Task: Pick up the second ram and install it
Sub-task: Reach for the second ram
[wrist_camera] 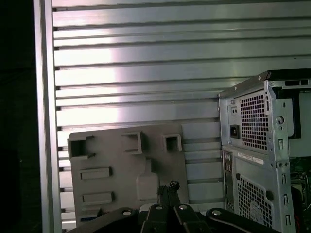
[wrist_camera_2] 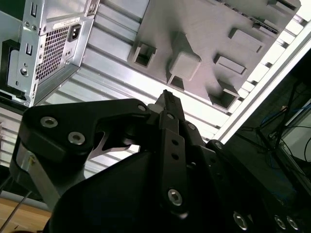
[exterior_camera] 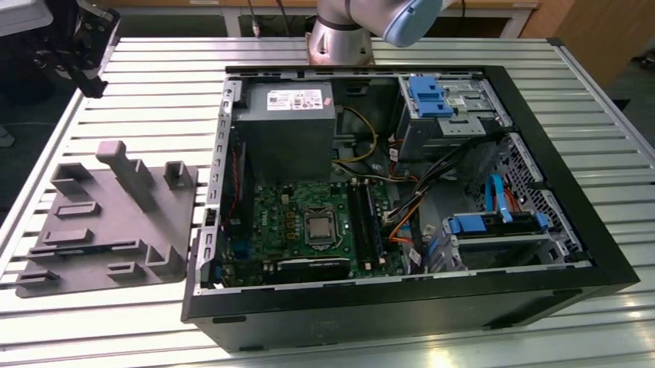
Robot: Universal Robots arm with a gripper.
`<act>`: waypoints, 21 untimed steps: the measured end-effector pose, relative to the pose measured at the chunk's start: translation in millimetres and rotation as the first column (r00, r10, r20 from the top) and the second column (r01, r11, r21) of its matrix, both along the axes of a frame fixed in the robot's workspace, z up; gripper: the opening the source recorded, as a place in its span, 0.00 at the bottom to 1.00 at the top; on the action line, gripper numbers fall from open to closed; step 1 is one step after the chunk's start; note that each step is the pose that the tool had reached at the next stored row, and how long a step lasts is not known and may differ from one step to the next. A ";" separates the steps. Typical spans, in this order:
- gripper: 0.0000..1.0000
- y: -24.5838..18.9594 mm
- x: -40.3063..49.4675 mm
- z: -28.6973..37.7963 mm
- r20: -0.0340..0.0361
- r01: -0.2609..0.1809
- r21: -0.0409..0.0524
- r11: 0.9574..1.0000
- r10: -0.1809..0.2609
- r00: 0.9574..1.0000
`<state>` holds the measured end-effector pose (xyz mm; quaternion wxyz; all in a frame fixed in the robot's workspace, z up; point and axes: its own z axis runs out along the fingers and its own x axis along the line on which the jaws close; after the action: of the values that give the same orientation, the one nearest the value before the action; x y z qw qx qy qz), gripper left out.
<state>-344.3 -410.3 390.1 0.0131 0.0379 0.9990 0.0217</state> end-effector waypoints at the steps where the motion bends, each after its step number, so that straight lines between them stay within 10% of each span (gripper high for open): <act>1: 0.11 -0.3 -0.3 0.0 0.000 0.000 0.000 1.000 0.000 1.000; 21: 0.11 -10.1 -4.1 -1.9 0.000 0.000 0.000 1.000 0.000 1.000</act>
<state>-348.4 -420.5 388.2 0.0130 0.0379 0.9990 0.0217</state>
